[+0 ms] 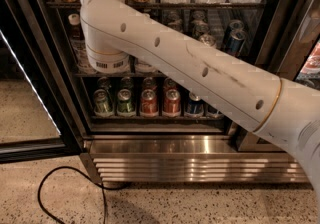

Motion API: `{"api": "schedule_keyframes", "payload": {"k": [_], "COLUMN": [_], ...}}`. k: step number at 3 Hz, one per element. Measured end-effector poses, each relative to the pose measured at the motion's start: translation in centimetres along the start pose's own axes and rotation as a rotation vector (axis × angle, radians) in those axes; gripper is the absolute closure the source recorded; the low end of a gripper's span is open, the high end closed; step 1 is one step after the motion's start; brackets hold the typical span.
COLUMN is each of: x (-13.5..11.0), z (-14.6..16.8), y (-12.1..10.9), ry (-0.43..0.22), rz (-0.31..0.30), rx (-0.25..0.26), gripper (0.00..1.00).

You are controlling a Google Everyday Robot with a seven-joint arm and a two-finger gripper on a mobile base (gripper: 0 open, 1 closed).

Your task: Pick orange can from top shelf of fridge

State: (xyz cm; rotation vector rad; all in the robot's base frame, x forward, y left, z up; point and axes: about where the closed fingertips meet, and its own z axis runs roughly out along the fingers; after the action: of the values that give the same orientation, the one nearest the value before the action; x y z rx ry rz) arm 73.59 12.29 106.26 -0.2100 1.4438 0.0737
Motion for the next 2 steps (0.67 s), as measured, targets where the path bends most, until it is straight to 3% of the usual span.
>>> {"api": "schedule_keyframes", "payload": {"k": [1,2], "x": [-0.32,-0.41], "z": [1.00,1.17], "y": [-0.43,-0.46], "ry": [-0.013,-0.014], "rz": [-0.017,-0.020], "rx": [-0.001,-0.004], "gripper": [0.39,0.38]}}
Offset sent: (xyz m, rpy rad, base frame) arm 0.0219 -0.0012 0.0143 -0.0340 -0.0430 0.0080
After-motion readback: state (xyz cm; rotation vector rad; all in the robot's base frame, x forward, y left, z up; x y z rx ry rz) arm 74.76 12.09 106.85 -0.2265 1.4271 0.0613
